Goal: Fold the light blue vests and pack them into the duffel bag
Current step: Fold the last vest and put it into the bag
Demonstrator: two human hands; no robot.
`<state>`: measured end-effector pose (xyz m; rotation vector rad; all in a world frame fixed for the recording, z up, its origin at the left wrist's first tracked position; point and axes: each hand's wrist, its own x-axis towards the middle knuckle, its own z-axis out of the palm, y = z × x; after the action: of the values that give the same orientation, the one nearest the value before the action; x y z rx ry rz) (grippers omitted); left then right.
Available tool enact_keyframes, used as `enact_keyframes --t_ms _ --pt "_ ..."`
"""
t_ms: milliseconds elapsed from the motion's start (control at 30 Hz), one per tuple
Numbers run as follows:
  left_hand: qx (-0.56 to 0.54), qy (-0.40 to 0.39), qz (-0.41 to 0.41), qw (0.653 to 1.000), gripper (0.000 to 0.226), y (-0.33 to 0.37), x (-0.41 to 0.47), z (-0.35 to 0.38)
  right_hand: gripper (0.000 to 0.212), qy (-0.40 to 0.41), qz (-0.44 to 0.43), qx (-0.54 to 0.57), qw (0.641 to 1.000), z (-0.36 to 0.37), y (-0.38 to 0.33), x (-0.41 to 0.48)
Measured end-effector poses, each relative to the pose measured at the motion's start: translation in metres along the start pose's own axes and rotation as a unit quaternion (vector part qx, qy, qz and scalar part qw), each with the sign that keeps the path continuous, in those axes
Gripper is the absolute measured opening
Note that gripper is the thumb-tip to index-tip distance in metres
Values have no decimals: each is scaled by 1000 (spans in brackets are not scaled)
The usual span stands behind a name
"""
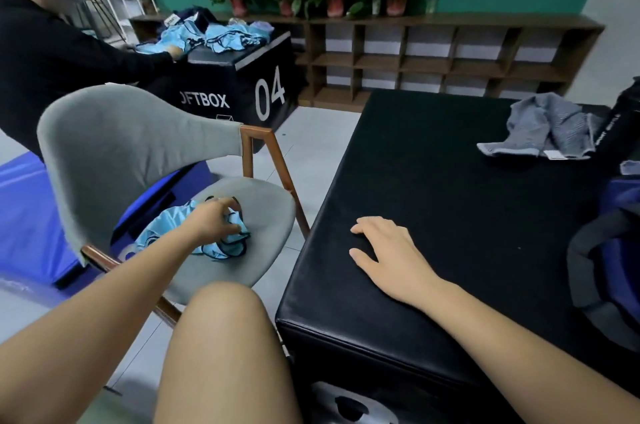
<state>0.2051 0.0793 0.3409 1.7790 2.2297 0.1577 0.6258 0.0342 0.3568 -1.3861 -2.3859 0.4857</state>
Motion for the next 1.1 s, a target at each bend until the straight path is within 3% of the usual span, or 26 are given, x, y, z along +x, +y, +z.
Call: enact_keyframes --t_ms 67,200,333,433,567,633,867,1100 --pt "43 -20 -40 998 68 -20 9 18 43 10 8 -15 1000 5 -1 -1" --pt "75 64 -143 985 72 -45 11 48 44 24 -2 -46 999 7 -4 -4" --pt "3 3 -202 979 89 -63 17 66 43 25 8 -47 999 3 -9 -7" --pt "-2 -6 -180 984 82 -71 20 77 42 30 7 -57 998 1 -13 -9" --pt "4 66 -135 989 26 -69 16 77 43 32 2 -71 997 1 -14 -9" --pt "0 85 -130 988 14 -66 13 69 43 34 -2 -72 997 1 -14 -10" --pt "-52 178 -72 980 11 -45 3 11 43 41 -4 -67 997 2 -15 -11" --pt "-111 245 -6 963 14 23 -27 -93 44 41 -4 -63 997 4 -12 -9"
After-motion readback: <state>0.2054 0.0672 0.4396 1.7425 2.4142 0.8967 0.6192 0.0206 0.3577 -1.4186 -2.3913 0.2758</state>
